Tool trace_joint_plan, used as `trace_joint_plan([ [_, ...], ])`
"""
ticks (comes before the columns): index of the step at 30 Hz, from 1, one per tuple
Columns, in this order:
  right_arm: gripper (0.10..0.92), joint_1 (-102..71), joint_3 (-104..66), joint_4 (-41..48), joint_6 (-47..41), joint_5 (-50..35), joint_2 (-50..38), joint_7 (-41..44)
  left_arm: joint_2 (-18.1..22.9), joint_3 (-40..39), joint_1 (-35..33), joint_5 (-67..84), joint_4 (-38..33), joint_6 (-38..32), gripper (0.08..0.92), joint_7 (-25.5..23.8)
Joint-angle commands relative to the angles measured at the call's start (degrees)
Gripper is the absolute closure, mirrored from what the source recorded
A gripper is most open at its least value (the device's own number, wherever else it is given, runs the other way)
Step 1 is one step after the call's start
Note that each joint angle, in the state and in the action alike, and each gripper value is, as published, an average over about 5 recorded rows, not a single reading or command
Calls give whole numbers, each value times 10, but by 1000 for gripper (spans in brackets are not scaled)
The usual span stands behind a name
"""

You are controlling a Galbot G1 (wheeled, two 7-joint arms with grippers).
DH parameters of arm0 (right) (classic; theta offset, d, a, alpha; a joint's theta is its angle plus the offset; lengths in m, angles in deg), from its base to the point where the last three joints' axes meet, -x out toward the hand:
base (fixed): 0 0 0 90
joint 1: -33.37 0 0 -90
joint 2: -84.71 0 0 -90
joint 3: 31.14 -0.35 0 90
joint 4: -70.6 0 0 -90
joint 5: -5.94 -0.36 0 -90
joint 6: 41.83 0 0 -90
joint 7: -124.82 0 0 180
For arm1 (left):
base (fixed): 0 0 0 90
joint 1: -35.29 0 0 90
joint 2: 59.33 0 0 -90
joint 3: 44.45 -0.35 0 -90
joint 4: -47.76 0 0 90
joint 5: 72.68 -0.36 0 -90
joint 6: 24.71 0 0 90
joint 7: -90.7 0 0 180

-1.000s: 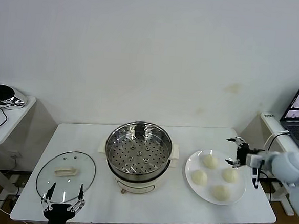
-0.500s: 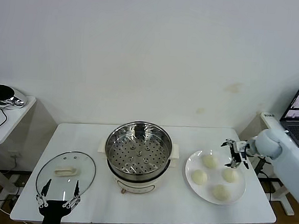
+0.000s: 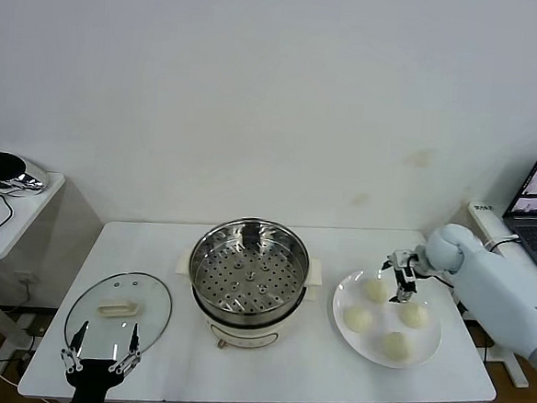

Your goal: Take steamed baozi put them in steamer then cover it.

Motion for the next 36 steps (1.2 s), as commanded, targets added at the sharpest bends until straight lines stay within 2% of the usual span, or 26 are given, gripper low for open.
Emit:
trace_joint_plan([
  [1,203,19,21,39,-1,4,27,4,0,1,0,0,1,0,177,0],
  [12,244,8,13,46,-2,15,36,-7,1,0,-2,-2,-1,-2,177,0],
  [23,429,2,10,46,-3,26,39,-8,3,-1,-4,-4,-4,-3,177,0],
  [30,440,7,15,23,-2,17,24,-4,3,0,-5,-3,-6,-3,177,0],
  [36,435,71,62,-74,-10,-47,-32,10,0,-1,-4,0,-6,-2,177,-1],
])
